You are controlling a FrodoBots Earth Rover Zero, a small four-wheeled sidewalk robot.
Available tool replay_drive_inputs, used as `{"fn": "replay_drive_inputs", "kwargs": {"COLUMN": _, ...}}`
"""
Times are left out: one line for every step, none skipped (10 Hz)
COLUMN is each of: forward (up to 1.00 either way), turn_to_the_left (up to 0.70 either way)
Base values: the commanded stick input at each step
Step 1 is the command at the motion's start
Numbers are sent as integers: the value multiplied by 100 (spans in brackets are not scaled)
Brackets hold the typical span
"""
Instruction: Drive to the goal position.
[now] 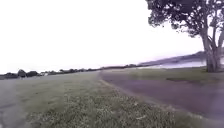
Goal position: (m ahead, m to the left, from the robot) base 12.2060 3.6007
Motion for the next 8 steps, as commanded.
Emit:
{"fn": "replay_drive_inputs", "kwargs": {"forward": 50, "turn_to_the_left": 0}}
{"fn": "replay_drive_inputs", "kwargs": {"forward": 50, "turn_to_the_left": 0}}
{"fn": "replay_drive_inputs", "kwargs": {"forward": 50, "turn_to_the_left": 0}}
{"fn": "replay_drive_inputs", "kwargs": {"forward": 50, "turn_to_the_left": 0}}
{"fn": "replay_drive_inputs", "kwargs": {"forward": 50, "turn_to_the_left": 0}}
{"fn": "replay_drive_inputs", "kwargs": {"forward": 50, "turn_to_the_left": 0}}
{"fn": "replay_drive_inputs", "kwargs": {"forward": 50, "turn_to_the_left": 0}}
{"fn": "replay_drive_inputs", "kwargs": {"forward": 50, "turn_to_the_left": 0}}
